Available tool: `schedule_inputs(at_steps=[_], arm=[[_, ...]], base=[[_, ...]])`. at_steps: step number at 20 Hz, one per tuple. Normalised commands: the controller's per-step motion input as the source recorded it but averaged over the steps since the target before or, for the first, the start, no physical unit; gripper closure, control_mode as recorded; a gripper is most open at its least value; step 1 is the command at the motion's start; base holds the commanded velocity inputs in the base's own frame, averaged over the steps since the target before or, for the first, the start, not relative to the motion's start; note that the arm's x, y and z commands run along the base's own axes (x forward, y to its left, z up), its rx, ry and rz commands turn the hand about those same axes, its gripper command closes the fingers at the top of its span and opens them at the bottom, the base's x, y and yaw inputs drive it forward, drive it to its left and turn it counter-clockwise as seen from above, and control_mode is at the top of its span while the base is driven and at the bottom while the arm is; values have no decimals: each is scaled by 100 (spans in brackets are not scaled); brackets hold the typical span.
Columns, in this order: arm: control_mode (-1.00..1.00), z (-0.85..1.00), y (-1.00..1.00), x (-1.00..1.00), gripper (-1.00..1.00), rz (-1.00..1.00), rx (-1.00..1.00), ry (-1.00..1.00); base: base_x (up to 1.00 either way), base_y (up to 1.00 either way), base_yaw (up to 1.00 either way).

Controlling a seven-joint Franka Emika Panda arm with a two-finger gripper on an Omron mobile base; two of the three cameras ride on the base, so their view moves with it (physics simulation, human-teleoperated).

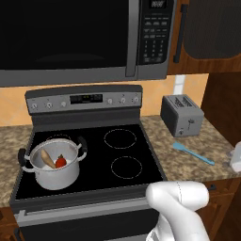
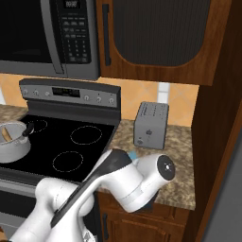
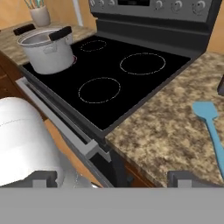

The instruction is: Put the sweet potato and tomato in the pot. Retrieve the spatula and lightly stir the vegetables in the pot.

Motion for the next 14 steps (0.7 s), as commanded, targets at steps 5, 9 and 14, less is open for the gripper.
schedule_inputs(at_steps=[5, 9, 14], arm=[[-100, -39, -15, 10, -100, 1, 0, 0], [-100, -24, -36, 15, -100, 4, 0, 0], [-100, -19, -14, 23, -100, 5, 0, 0]], base=[[0, 0, 0], [0, 0, 0], [0, 0, 0]])
